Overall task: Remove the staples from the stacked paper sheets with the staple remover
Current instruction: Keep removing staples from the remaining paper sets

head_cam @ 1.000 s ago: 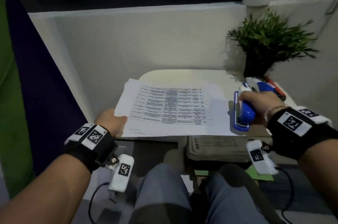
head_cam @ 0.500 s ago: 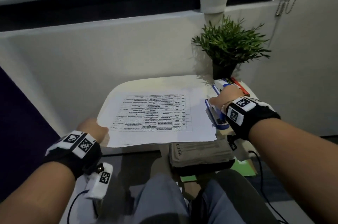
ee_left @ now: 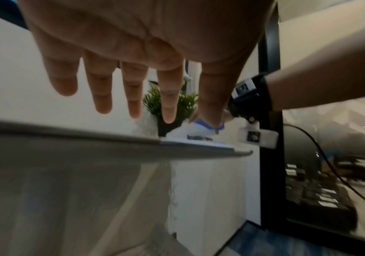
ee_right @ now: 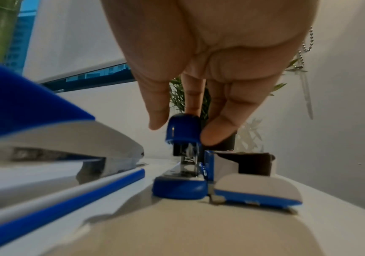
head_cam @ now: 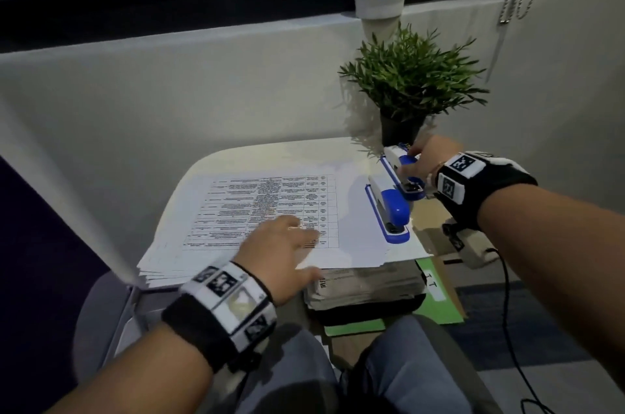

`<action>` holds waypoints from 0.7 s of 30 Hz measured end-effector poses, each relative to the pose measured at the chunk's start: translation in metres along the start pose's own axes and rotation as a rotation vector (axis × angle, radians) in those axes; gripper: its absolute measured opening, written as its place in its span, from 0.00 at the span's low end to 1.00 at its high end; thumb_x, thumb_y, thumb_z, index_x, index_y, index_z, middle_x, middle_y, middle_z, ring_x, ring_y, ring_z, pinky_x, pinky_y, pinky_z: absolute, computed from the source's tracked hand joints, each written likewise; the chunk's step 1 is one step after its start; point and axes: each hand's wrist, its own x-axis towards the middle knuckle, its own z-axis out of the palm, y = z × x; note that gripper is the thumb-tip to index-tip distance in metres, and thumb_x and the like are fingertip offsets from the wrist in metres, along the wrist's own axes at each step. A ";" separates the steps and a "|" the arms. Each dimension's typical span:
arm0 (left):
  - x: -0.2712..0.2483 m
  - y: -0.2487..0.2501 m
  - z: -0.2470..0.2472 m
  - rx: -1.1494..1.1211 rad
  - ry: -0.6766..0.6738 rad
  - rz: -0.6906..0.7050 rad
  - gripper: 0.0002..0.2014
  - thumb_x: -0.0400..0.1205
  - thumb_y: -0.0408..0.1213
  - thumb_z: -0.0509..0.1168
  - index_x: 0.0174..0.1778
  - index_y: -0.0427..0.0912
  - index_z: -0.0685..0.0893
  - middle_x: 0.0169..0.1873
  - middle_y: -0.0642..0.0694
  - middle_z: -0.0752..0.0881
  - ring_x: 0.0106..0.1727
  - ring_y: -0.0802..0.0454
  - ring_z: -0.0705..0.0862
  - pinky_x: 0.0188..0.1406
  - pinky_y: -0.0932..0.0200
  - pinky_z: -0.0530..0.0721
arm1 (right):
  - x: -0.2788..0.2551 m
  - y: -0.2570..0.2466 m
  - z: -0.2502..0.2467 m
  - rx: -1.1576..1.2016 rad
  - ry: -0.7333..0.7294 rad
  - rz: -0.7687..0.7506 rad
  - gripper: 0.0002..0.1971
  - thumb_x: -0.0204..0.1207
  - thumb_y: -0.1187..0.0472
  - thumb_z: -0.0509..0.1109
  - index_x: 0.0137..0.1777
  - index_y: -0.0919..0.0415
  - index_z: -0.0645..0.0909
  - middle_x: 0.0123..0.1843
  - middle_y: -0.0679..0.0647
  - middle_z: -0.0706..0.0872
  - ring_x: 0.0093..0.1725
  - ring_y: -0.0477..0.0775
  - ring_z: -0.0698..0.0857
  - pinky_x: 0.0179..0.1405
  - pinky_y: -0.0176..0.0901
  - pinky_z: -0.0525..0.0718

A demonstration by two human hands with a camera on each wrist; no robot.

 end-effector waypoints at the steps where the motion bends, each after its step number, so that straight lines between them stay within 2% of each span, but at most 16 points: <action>1: 0.001 0.004 0.007 0.041 -0.044 0.012 0.33 0.73 0.63 0.64 0.75 0.65 0.65 0.78 0.56 0.60 0.78 0.49 0.58 0.78 0.52 0.58 | 0.001 -0.001 0.001 -0.014 0.009 0.000 0.21 0.73 0.50 0.76 0.62 0.61 0.83 0.58 0.59 0.87 0.56 0.60 0.84 0.48 0.44 0.79; 4: 0.000 0.010 0.020 0.066 -0.078 0.007 0.36 0.74 0.62 0.65 0.77 0.68 0.59 0.80 0.58 0.53 0.79 0.50 0.50 0.77 0.53 0.51 | 0.001 -0.002 0.000 -0.048 0.019 0.001 0.16 0.72 0.54 0.76 0.56 0.62 0.85 0.52 0.59 0.88 0.51 0.60 0.85 0.45 0.43 0.81; 8: 0.001 0.005 0.024 0.046 -0.040 0.005 0.35 0.71 0.65 0.66 0.74 0.72 0.60 0.78 0.62 0.55 0.78 0.52 0.52 0.76 0.52 0.52 | -0.003 0.005 -0.009 0.149 0.137 0.018 0.08 0.70 0.59 0.77 0.47 0.61 0.86 0.45 0.59 0.88 0.43 0.59 0.83 0.40 0.42 0.78; 10: 0.003 0.003 0.023 0.016 -0.027 0.004 0.34 0.71 0.65 0.66 0.73 0.73 0.63 0.77 0.63 0.57 0.77 0.52 0.53 0.76 0.51 0.54 | -0.010 0.009 -0.017 0.267 0.223 -0.001 0.07 0.69 0.60 0.76 0.46 0.57 0.85 0.45 0.58 0.87 0.43 0.58 0.82 0.40 0.42 0.77; 13: 0.004 0.003 0.022 -0.026 -0.032 -0.003 0.30 0.72 0.66 0.65 0.71 0.73 0.66 0.75 0.64 0.59 0.76 0.52 0.55 0.75 0.51 0.56 | -0.030 0.006 -0.031 0.374 0.299 -0.087 0.07 0.70 0.58 0.77 0.47 0.53 0.83 0.43 0.53 0.85 0.43 0.55 0.83 0.39 0.41 0.76; 15: 0.004 0.003 0.016 -0.106 -0.011 0.003 0.31 0.72 0.66 0.64 0.73 0.67 0.67 0.75 0.61 0.62 0.76 0.52 0.58 0.75 0.53 0.59 | -0.048 -0.001 -0.038 0.432 0.292 -0.191 0.08 0.70 0.59 0.76 0.46 0.49 0.82 0.42 0.50 0.85 0.43 0.52 0.83 0.42 0.42 0.80; 16: 0.003 0.004 0.013 -0.183 0.047 0.006 0.33 0.73 0.64 0.64 0.74 0.62 0.67 0.74 0.57 0.63 0.76 0.52 0.60 0.75 0.55 0.60 | -0.058 -0.005 -0.040 0.458 0.259 -0.247 0.09 0.71 0.60 0.76 0.46 0.47 0.81 0.42 0.48 0.85 0.44 0.50 0.84 0.45 0.44 0.82; 18: -0.004 0.009 0.001 -0.287 0.277 0.036 0.34 0.74 0.60 0.64 0.76 0.55 0.67 0.74 0.53 0.64 0.74 0.53 0.60 0.72 0.58 0.60 | -0.077 -0.015 -0.037 0.483 0.158 -0.350 0.10 0.72 0.61 0.75 0.48 0.45 0.81 0.43 0.45 0.85 0.45 0.48 0.85 0.51 0.44 0.84; 20: -0.011 0.016 -0.011 -0.224 0.475 0.094 0.36 0.73 0.60 0.64 0.76 0.51 0.67 0.72 0.51 0.65 0.71 0.54 0.60 0.68 0.60 0.60 | -0.093 -0.026 -0.026 0.459 0.075 -0.436 0.10 0.73 0.62 0.75 0.49 0.46 0.82 0.45 0.46 0.86 0.47 0.48 0.85 0.54 0.46 0.84; 21: -0.013 0.019 -0.016 -0.179 0.518 0.117 0.37 0.72 0.59 0.66 0.76 0.48 0.67 0.73 0.50 0.66 0.71 0.53 0.60 0.68 0.60 0.60 | -0.098 -0.031 -0.019 0.430 0.061 -0.478 0.10 0.73 0.62 0.74 0.51 0.48 0.83 0.47 0.48 0.87 0.48 0.50 0.85 0.55 0.47 0.84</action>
